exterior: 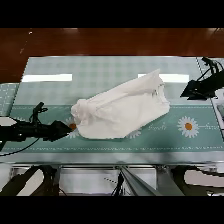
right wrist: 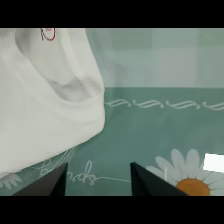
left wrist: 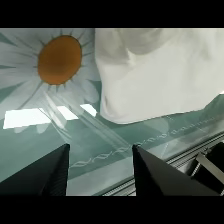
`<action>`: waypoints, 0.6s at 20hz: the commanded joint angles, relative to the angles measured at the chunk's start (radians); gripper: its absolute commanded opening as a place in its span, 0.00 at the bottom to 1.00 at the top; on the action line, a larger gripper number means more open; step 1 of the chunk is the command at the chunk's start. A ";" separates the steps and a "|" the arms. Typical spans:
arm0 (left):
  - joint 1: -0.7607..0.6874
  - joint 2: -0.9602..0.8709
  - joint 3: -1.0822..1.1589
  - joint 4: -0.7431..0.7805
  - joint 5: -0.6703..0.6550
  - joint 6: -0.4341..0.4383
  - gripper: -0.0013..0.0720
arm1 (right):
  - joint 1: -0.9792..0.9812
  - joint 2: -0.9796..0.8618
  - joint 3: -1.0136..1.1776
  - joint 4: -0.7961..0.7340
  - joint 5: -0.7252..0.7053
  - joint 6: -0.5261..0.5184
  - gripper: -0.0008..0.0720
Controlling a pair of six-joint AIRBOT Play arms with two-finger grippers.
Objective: Fold the shirts.
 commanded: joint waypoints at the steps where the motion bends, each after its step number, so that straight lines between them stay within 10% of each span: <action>1: -0.102 -0.012 -0.042 -0.083 0.112 0.027 0.69 | -0.018 0.041 -0.111 0.043 -0.053 -0.033 0.67; 8: -0.389 -0.222 -0.040 -0.216 0.348 0.023 0.68 | -0.018 0.083 -0.119 0.040 -0.080 -0.048 0.67; 12: -0.388 -0.311 -0.014 -0.216 0.352 0.014 0.07 | -0.018 0.109 -0.122 -0.008 -0.072 -0.065 0.75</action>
